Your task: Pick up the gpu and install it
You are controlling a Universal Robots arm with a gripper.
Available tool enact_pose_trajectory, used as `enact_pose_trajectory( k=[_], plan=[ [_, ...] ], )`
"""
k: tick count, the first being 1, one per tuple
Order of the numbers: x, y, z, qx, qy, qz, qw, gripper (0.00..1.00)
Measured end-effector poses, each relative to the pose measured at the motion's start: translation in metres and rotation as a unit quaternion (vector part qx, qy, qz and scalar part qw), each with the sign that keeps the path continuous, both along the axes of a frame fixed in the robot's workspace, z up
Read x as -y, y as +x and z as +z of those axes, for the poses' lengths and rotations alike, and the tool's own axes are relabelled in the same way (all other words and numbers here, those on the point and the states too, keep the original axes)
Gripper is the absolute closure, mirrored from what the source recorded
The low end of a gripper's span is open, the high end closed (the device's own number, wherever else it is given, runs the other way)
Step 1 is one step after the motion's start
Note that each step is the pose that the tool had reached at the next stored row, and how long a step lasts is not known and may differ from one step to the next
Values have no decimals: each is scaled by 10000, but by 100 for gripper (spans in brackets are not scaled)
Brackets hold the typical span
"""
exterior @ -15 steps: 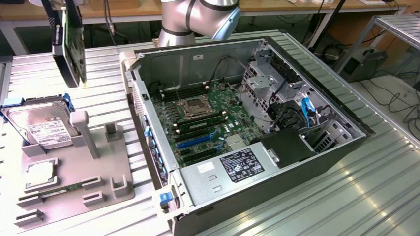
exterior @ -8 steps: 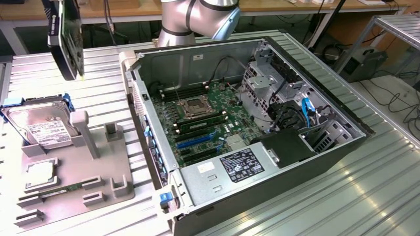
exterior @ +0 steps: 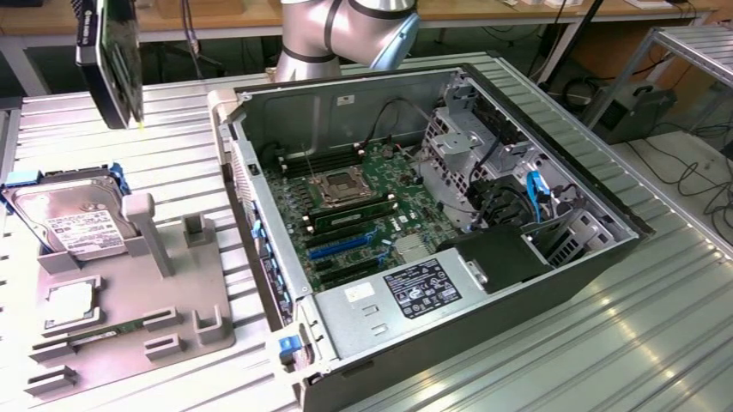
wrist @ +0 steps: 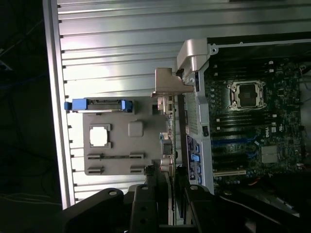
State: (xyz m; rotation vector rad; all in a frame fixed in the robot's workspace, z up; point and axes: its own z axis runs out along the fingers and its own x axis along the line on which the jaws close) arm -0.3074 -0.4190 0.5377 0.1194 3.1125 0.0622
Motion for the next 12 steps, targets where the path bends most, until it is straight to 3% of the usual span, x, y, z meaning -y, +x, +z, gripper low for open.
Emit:
enact_pose_trajectory(
  k=[12],
  plan=[
    [-2, 0, 118, 1, 0, 0, 10000, 73]
  ],
)
